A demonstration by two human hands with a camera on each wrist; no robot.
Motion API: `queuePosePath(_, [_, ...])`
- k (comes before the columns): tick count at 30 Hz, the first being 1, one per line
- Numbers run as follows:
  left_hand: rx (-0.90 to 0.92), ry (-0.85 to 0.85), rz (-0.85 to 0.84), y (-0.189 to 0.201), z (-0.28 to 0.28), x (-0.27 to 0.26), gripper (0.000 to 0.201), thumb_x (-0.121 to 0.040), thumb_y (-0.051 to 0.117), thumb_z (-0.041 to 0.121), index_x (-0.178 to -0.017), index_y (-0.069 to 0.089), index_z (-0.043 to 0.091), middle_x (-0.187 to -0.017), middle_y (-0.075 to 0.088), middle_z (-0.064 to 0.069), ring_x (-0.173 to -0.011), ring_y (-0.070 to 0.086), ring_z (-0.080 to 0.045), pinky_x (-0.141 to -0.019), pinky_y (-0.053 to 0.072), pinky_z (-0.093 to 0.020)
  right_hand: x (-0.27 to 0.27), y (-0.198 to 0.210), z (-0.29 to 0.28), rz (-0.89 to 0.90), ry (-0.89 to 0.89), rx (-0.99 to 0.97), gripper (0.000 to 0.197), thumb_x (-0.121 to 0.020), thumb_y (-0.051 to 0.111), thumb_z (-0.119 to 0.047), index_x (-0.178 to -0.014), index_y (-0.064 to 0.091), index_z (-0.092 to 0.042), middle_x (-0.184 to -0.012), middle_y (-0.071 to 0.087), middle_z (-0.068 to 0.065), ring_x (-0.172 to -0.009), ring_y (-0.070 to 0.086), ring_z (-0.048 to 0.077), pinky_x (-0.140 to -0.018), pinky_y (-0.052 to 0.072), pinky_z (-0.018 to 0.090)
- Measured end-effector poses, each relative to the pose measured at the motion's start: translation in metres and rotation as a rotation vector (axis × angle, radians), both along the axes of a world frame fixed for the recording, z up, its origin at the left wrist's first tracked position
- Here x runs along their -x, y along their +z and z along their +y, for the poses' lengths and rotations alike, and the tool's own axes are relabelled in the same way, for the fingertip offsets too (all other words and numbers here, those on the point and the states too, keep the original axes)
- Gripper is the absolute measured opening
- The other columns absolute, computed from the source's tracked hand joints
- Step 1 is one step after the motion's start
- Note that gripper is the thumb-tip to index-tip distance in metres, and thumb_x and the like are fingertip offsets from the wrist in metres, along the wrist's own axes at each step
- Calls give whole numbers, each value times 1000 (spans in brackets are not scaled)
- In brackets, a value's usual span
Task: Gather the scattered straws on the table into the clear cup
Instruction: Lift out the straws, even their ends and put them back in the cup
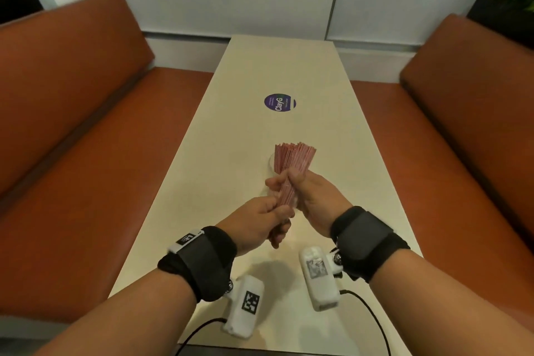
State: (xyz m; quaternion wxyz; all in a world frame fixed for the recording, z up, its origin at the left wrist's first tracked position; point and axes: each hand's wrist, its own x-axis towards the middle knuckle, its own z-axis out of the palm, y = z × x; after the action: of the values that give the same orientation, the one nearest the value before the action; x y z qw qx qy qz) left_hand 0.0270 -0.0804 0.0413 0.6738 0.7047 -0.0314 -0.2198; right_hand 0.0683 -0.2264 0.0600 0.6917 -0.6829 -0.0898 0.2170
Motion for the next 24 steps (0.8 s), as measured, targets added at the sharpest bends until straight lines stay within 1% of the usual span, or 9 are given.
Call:
queuePosePath(2, [7,25,-35,5,-4,-2,22,-101,43,17,-87,54,4,-67,51,-5,-55,51,-16,-57,47,-33,8,0,5,29,33,-30,48,-94,42,-46,-101,65,-5,-85,66,19,-62,62,31,-65,55,42])
queuePosePath(4, [-62,-19,-65,8,0,-4,26,-100,45,23,-87,59,6,-69,57,-6,-59,58,-19,-59,49,-34,11,0,4,50,47,-43,46,-97,40,-41,-105,64,-3,-84,61,28,-54,58,28,-57,53,37])
queuePosePath(6, [-330,-73,-142,17,13,-7,32,-96,48,42,-88,65,16,-78,67,-2,-69,63,-16,-63,50,-31,10,-2,-2,80,50,-46,46,-100,39,-36,-114,59,3,-102,63,29,-75,64,26,-75,56,41])
queuePosePath(8, [-480,79,-227,25,26,-18,43,-84,49,63,-86,65,23,-83,67,2,-74,62,-14,-68,48,-30,9,-6,-8,151,58,-74,44,-102,38,-29,-119,52,10,-111,62,26,-92,65,27,-91,52,46])
queuePosePath(11, [-158,128,-177,39,24,-34,76,-68,51,77,-101,63,10,-97,67,-5,-89,62,-20,-81,48,-35,20,-3,-3,331,153,-190,25,-99,44,-25,-98,52,-1,-81,58,12,-62,62,25,-66,57,41])
queuePosePath(13, [67,58,-95,40,6,-36,58,-84,49,62,-93,68,8,-94,70,-7,-93,63,-24,-90,46,-40,26,-4,2,379,222,-176,23,-93,51,-32,-91,49,-10,-70,50,5,-45,44,14,-46,42,24])
queuePosePath(17, [503,428,69,47,3,-45,37,-101,40,34,-76,54,11,-64,61,-6,-72,62,-28,-84,50,-46,25,-12,-7,349,160,-72,29,-82,59,-35,-104,50,-19,-68,50,-1,-45,25,8,-42,20,19])
queuePosePath(20, [623,656,74,41,21,-54,33,-100,40,35,-78,46,11,-60,50,-3,-59,56,-23,-74,55,-43,20,-23,-21,257,126,293,27,-79,52,-31,-102,49,-18,-77,58,2,-50,35,11,-45,28,22])
queuePosePath(24, [517,752,25,28,35,-59,34,-100,41,35,-77,47,11,-60,48,-3,-58,52,-23,-72,55,-41,-7,-55,-25,-152,164,1054,27,-96,34,-25,-111,51,-11,-104,64,9,-87,58,24,-79,46,35])
